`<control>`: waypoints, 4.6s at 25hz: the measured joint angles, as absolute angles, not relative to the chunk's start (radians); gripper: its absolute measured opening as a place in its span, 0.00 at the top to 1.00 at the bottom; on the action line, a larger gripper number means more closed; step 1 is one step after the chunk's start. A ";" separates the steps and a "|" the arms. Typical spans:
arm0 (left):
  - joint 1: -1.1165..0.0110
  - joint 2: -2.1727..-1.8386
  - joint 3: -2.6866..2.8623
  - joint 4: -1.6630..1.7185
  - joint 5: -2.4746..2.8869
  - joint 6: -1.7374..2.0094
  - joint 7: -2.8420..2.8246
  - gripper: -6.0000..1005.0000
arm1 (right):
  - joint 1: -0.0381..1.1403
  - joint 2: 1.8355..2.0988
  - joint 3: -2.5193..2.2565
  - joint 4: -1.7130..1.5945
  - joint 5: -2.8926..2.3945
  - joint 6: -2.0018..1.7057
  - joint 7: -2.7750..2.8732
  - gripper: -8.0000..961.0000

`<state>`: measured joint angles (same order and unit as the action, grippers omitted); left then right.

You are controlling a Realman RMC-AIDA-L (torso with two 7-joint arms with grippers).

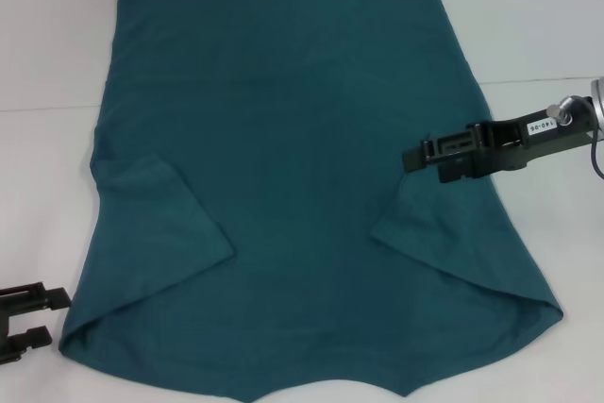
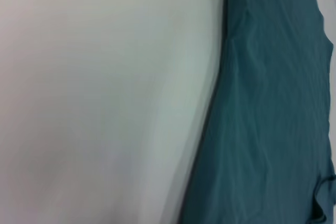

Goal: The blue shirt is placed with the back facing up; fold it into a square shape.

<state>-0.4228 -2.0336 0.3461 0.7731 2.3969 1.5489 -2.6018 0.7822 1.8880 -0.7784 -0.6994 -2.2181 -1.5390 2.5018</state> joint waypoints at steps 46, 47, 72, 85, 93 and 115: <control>-0.441 -2.045 0.376 0.699 2.411 1.480 -2.606 0.34 | 0.775 1.888 -0.761 -0.699 -2.212 -1.537 2.504 0.05; -0.443 -2.045 0.381 0.695 2.410 1.479 -2.606 0.34 | 0.775 1.888 -0.761 -0.700 -2.212 -1.537 2.504 0.05; -0.495 -2.042 0.396 0.675 2.403 1.477 -2.603 0.35 | 0.770 1.887 -0.752 -0.699 -2.212 -1.537 2.497 0.05; -0.498 -2.039 0.395 0.672 2.401 1.473 -2.605 0.86 | 0.770 1.887 -0.752 -0.699 -2.212 -1.537 2.497 0.05; -0.503 -2.037 0.392 0.670 2.356 1.509 -2.546 0.98 | 0.769 1.885 -0.752 -0.699 -2.212 -1.537 2.497 0.05; -0.533 -2.027 0.395 0.671 2.312 1.537 -2.515 0.98 | 0.730 1.810 -0.707 -0.712 -2.287 -1.714 2.482 0.05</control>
<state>-0.5327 -2.0265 0.3954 0.6705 2.3115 1.5366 -2.5149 0.7295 1.8100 -0.7073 -0.7117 -2.2868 -1.7138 2.4823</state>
